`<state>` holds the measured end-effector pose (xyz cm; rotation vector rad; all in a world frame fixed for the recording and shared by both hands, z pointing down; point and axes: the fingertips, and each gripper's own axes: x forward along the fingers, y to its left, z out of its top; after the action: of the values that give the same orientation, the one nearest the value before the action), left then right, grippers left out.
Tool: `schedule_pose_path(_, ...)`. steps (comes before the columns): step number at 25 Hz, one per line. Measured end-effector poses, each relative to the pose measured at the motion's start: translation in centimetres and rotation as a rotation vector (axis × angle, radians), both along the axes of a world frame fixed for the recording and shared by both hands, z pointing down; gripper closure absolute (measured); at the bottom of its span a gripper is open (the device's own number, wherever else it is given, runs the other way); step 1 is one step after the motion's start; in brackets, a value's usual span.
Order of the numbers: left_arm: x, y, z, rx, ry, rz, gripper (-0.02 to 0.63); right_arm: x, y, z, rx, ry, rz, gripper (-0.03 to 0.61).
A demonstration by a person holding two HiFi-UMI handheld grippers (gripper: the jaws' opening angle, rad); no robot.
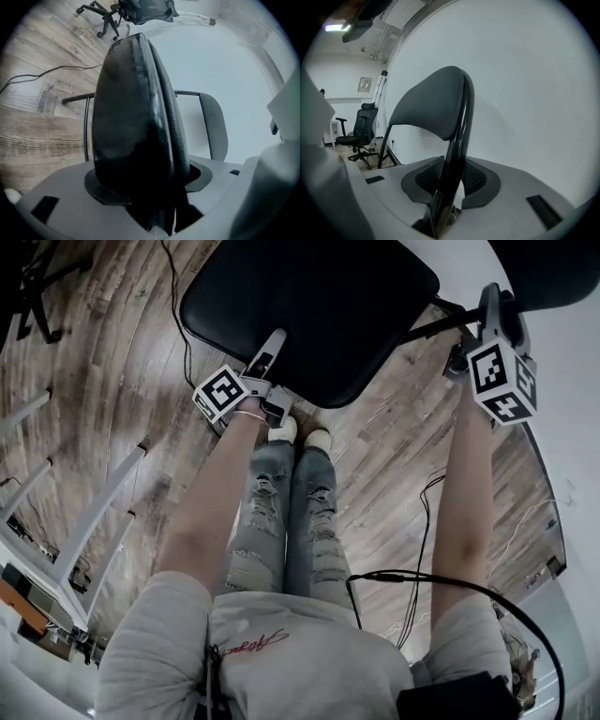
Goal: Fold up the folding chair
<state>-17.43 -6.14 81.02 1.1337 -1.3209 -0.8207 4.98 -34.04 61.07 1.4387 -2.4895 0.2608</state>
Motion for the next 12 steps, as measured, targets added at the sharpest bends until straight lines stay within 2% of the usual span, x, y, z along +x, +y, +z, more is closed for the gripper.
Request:
schedule_pose_path(4, -0.7, -1.1, -3.1, -0.040, -0.045, -0.042, 0.290, -0.3, 0.8, -2.2, 0.013, -0.017, 0.031, 0.480)
schedule_pose_path(8, -0.9, -2.4, -7.6, -0.078, -0.069, -0.099, 0.341, -0.3, 2.3, -4.7, 0.030, -0.034, 0.067, 0.492)
schedule_pose_path(12, -1.5, -6.5, -13.0, -0.055, -0.082, -0.152, 0.405, -0.6, 1.9, -7.1, 0.059, -0.034, 0.074, 0.499)
